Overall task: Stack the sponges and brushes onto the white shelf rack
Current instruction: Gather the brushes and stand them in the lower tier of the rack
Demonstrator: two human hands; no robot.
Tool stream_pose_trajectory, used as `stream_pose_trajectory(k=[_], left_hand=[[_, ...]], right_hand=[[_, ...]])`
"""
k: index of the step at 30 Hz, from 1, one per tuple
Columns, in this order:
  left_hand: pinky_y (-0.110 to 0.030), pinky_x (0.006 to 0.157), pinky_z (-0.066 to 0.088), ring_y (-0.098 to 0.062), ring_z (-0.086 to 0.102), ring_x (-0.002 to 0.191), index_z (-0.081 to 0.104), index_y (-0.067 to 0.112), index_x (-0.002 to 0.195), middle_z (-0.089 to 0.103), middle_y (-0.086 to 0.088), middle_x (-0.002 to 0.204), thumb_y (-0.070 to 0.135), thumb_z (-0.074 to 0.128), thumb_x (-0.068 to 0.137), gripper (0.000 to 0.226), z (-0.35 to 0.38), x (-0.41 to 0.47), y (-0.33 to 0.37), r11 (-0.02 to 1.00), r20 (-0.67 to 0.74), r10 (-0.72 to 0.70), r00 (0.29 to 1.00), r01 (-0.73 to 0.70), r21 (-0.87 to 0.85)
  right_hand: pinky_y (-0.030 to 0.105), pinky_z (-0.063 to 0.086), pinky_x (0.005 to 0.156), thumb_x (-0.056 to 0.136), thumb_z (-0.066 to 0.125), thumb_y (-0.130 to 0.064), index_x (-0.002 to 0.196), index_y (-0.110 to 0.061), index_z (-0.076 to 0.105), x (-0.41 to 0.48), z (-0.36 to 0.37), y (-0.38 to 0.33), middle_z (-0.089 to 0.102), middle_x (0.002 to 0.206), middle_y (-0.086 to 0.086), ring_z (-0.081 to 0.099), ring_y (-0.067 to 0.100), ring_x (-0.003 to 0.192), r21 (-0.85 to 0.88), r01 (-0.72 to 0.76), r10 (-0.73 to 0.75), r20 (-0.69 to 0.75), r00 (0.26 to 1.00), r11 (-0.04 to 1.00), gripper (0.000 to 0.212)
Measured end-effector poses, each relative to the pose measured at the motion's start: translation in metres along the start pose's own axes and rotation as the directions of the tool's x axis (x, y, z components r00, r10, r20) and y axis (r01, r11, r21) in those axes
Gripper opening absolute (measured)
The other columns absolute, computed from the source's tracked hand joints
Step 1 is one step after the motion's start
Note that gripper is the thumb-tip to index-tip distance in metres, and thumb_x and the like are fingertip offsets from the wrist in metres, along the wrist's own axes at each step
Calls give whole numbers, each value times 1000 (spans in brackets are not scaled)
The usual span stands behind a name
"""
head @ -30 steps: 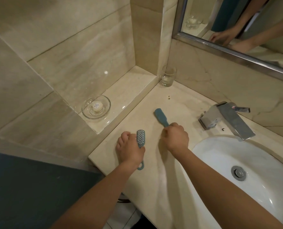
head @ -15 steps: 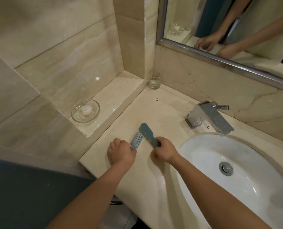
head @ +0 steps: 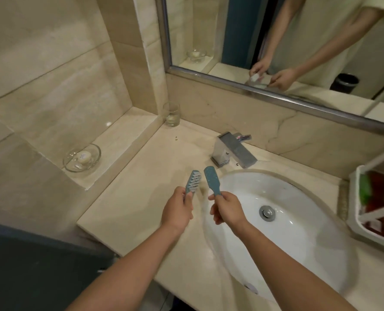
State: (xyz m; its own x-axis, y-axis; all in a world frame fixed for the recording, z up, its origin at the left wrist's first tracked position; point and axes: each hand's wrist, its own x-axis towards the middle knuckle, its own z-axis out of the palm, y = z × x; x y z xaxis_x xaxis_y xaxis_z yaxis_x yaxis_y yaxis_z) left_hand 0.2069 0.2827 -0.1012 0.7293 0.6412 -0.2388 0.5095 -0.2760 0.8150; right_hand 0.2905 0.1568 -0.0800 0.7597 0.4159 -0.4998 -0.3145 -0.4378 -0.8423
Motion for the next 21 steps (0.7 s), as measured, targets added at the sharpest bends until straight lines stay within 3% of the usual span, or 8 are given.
stream_pose_trajectory(k=[4,8,11,14,17,21], left_hand=[[-32,59,39,-16,51,62,51,19,91,55,6,70,36,40,100,22,30,-21,29,995,54,87,995,-90,49],[-32,60,38,-13,48,60,51,18,87,53,7,69,33,40,100,23,67,-45,54,993,136,113,984,-116,19],[-34,61,41,-17,48,60,49,20,84,52,6,68,34,41,100,23,96,-65,73,991,192,130,973,-125,-38],[-36,62,42,-20,49,61,49,24,83,53,5,69,35,42,100,21,127,-87,93,987,248,152,957,-135,-84],[-36,63,40,-20,46,61,49,23,85,52,5,68,34,42,100,20,158,-108,112,982,297,176,939,-146,-119],[-34,57,37,-18,44,56,50,24,85,52,4,65,36,43,98,20,198,-134,136,979,353,196,915,-162,-125]], right_hand=[[30,42,54,95,28,-19,90,-6,61,-19,-43,15,51,60,6,47,20,54,68,-48,54,-97,994,997,36],[30,40,61,95,31,-19,82,-13,54,-42,-91,35,47,73,2,44,18,65,54,-73,82,-176,981,996,27],[29,35,62,97,37,-21,80,-16,46,-59,-128,52,44,80,-1,41,14,65,-26,-5,-2,-242,970,1000,20],[34,32,64,97,40,-20,78,-17,43,-78,-164,69,43,75,0,38,15,64,52,56,-38,-296,954,997,20],[31,30,54,96,41,-16,77,-16,44,-95,-198,88,43,67,1,37,15,58,134,53,-1,-361,932,990,19],[30,31,57,96,39,-15,69,-15,49,-117,-240,106,47,64,1,41,17,60,90,103,-44,-504,863,991,29]])
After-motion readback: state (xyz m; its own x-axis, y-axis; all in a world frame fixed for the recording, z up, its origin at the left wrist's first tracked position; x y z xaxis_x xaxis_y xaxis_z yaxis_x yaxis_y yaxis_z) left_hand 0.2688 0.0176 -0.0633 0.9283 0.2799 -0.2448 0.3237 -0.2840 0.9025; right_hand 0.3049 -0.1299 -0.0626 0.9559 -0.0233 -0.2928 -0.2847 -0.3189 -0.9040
